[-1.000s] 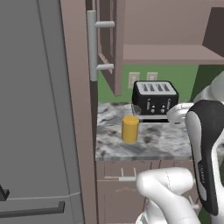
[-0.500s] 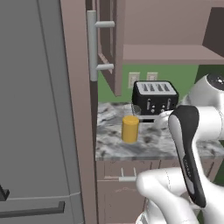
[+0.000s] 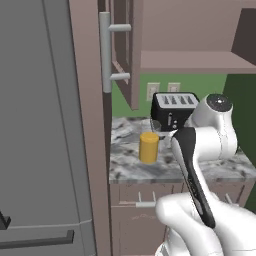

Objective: There is a tray on the dining counter. Grab the cup, mug, and pitcher and place them on the tray. The pitcher may be placed next to the tray if it cannot fit the tray.

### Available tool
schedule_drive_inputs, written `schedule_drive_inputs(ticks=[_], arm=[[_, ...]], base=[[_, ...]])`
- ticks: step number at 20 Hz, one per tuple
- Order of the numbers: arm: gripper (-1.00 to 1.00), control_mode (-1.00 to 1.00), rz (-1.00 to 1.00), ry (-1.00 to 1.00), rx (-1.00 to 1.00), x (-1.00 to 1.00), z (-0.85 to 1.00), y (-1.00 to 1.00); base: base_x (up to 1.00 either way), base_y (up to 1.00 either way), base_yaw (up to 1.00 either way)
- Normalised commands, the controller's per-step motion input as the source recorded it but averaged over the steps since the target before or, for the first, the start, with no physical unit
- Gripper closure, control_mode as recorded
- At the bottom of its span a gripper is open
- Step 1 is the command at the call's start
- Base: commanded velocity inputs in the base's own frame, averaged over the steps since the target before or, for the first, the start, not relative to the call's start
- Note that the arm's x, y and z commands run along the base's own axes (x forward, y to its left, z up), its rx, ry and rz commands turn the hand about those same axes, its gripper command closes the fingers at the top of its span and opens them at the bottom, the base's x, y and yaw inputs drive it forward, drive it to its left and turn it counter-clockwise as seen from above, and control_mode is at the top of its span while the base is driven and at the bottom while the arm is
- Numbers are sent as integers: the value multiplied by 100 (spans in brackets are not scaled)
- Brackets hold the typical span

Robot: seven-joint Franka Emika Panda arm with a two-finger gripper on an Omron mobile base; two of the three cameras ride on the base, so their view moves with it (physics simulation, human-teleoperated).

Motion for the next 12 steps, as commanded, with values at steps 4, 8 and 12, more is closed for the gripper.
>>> schedule_drive_inputs(ticks=[4, 8, 12], arm=[[-100, -100, 3, 6, 0, 63, 0, 0], [-100, -100, 1, 12, 3, 58, -6, 0], [-100, -100, 4, 14, 0, 55, -32, 0]], base=[[0, 0, 0], [0, 0, 0], [0, 0, 0]])
